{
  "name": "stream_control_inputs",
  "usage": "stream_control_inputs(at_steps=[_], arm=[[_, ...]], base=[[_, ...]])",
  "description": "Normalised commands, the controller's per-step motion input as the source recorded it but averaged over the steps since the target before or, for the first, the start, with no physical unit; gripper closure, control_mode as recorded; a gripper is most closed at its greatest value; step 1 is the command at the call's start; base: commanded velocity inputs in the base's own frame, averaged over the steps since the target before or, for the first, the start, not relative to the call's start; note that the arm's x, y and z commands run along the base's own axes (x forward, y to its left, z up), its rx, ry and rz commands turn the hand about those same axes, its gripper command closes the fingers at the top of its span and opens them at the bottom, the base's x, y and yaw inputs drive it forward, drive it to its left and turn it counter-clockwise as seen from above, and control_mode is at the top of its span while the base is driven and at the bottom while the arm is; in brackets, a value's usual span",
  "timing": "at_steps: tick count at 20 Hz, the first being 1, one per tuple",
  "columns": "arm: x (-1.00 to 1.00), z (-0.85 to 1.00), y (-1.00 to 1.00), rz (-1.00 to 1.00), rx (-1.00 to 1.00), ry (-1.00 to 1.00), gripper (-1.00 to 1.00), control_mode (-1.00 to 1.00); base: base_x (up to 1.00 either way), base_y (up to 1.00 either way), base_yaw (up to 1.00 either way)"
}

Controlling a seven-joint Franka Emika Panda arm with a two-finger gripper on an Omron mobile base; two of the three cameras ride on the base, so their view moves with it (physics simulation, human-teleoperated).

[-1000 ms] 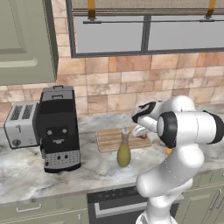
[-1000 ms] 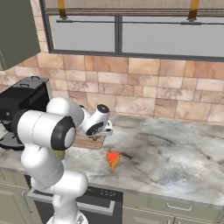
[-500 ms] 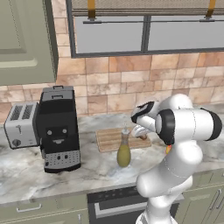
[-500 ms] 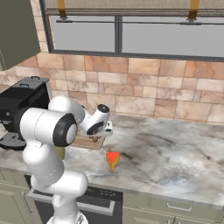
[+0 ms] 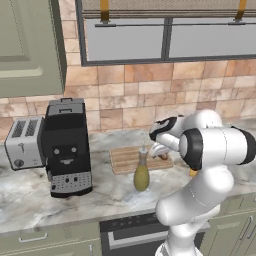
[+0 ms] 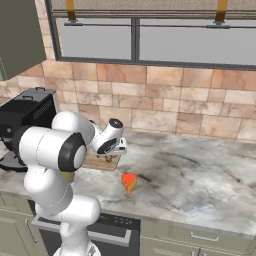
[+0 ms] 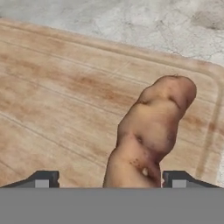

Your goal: Retrieve the reheated potato from the microwave, then place the potato, cheese, and condiment on the cutting board.

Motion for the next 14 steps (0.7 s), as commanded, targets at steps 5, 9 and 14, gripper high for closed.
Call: stream_control_inputs(at_steps=[5,9,14], arm=[[-0.14,0.3,0.02,-0.03,0.0,-0.01,-1.0,-1.0],[-0.17,0.37,-0.02,-0.05,0.0,0.0,-1.0,-1.0],[-0.39,0.38,0.0,-0.01,0.01,0.0,-1.0,-1.0]], base=[[0.0,0.0,0.0],[0.0,0.0,0.0],[0.0,0.0,0.0]])
